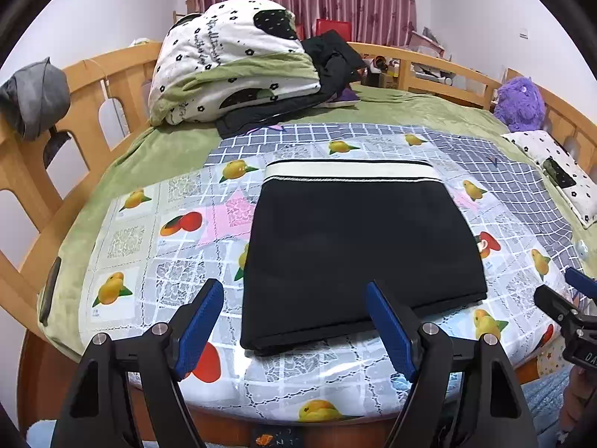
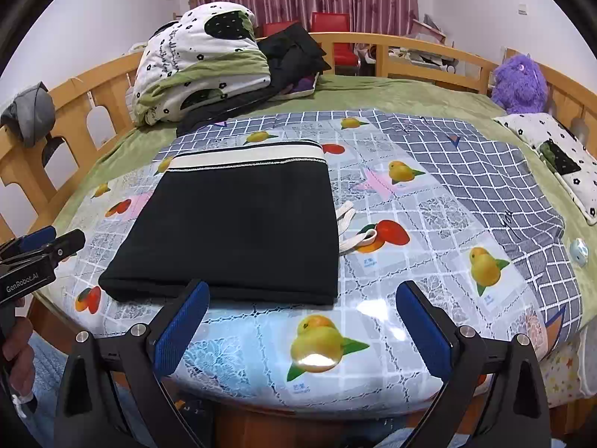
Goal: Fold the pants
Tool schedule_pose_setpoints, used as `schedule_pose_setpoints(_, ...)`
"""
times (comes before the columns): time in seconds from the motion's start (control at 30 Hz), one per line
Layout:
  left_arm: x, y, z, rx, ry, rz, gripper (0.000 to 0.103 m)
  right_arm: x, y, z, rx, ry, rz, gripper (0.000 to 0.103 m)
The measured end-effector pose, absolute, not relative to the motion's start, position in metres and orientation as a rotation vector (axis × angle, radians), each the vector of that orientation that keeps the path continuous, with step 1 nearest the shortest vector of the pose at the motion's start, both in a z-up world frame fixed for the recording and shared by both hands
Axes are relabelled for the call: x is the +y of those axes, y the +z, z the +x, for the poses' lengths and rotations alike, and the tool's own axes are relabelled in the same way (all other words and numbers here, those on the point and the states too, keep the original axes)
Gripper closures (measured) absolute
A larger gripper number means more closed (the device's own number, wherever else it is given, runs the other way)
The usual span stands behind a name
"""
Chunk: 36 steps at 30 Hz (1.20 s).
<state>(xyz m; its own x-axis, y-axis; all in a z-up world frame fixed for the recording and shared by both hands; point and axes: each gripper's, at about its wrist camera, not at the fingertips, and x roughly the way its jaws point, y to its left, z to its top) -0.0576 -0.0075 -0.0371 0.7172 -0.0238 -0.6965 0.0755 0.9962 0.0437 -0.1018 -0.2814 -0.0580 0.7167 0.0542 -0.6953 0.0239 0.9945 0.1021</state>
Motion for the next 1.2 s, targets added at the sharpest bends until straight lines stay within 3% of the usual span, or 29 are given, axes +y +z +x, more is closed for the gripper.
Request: schedule_pose_setpoints(1.2,-0.011,-0.038,-0.064,0.745,-0.08,0.063,0.023,-0.282,-0.046,-0.105,0.733,-0.055,0.123,0.004)
